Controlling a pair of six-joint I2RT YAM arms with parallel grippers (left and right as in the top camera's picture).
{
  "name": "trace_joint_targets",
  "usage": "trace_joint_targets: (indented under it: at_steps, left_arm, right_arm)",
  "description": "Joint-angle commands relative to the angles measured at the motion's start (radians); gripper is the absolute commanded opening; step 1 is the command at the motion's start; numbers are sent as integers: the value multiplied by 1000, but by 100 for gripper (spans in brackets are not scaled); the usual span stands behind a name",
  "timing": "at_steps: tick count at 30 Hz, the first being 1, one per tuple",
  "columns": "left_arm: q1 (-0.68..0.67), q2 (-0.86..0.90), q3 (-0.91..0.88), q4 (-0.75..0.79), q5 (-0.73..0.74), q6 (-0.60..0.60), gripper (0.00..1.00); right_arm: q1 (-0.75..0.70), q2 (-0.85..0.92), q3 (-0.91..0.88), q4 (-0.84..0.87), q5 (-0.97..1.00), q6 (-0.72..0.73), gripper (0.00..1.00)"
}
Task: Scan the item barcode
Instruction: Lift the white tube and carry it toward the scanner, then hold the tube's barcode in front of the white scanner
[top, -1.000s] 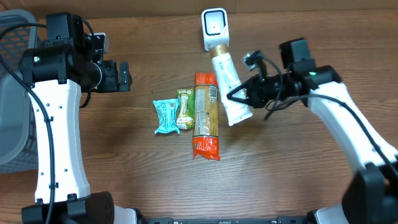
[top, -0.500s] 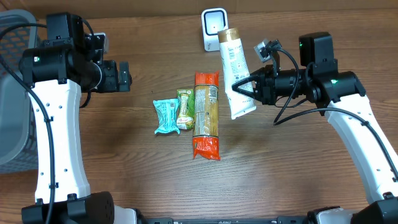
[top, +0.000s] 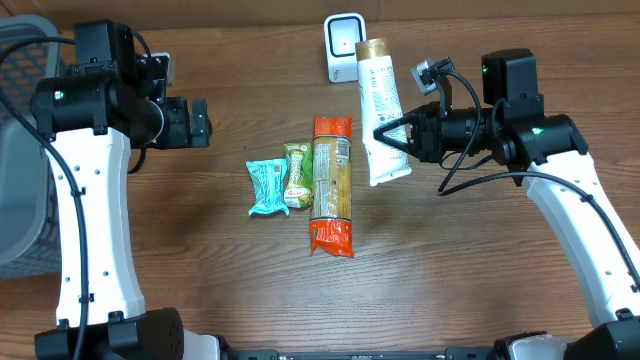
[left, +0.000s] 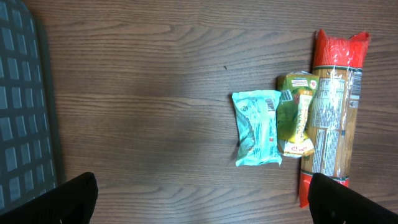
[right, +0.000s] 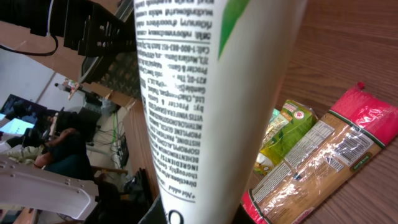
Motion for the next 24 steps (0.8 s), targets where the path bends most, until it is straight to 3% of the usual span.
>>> trace_joint_targets:
  at_steps: [1,8,17,20,24]
  left_arm:
    - [8,3,-3,3,11,23,100]
    - [8,3,-3,3,11,23,99]
    - [8,3,-3,3,11,23,100]
    - [8,3,-3,3,11,23,99]
    - [8,3,-3,3,11,23,99]
  right_arm:
    - [-2,-44,31,24,-29,24,4]
    - [-2,-44,40,42,46,100,4]
    - [108,21,162,-73,916,104,3]
    - [138,92,179,2,1183,89,4]
    - [156,230,181,229,1412,-91,4]
